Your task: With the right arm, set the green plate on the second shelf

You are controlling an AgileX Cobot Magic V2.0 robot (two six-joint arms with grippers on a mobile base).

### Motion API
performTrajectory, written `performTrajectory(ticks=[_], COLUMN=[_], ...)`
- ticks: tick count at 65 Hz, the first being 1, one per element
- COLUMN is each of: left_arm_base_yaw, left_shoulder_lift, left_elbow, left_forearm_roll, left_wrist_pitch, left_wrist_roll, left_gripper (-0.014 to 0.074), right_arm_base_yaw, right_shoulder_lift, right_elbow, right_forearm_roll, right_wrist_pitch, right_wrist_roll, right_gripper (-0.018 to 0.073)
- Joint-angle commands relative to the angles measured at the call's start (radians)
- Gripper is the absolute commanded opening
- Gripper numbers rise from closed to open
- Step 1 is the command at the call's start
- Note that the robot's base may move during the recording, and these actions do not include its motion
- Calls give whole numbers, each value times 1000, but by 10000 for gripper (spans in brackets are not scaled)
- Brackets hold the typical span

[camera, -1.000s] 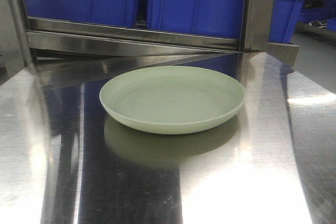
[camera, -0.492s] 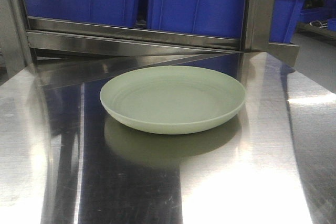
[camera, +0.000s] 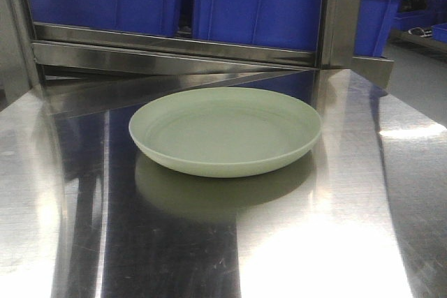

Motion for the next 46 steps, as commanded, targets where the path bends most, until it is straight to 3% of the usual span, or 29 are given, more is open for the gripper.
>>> performTrajectory(ticks=[1,9,17,20,28,31,46], left_arm_base_yaw=[3,3,3,3,3,3,3], left_shoulder_lift=[-20,-20,-20,-20,-20,-20,-20], left_elbow=[40,40,40,40,40,40,40], left_forearm_roll=[-3,-3,-3,-3,-3,-3,-3], left_wrist_pitch=[-92,-92,-92,-92,-92,-92,-92], left_wrist_roll=[-2,-2,-2,-2,-2,-2,-2], left_gripper=[130,130,130,130,130,130,130], right_arm_base_yaw=[2,20,24,24,34,43,116], right_shoulder_lift=[158,328,444,478,558,586,748], right_elbow=[-122,-151,-151,-151,-151,-151,-139], right_forearm_roll=[125,303,343,378,459,460,459], right_wrist_pitch=[178,325,389,390,390,394,381], right_wrist_roll=[-80,-236,-235,-234,-234,-230,-189], right_gripper=[46,49,115,177,489,557,573])
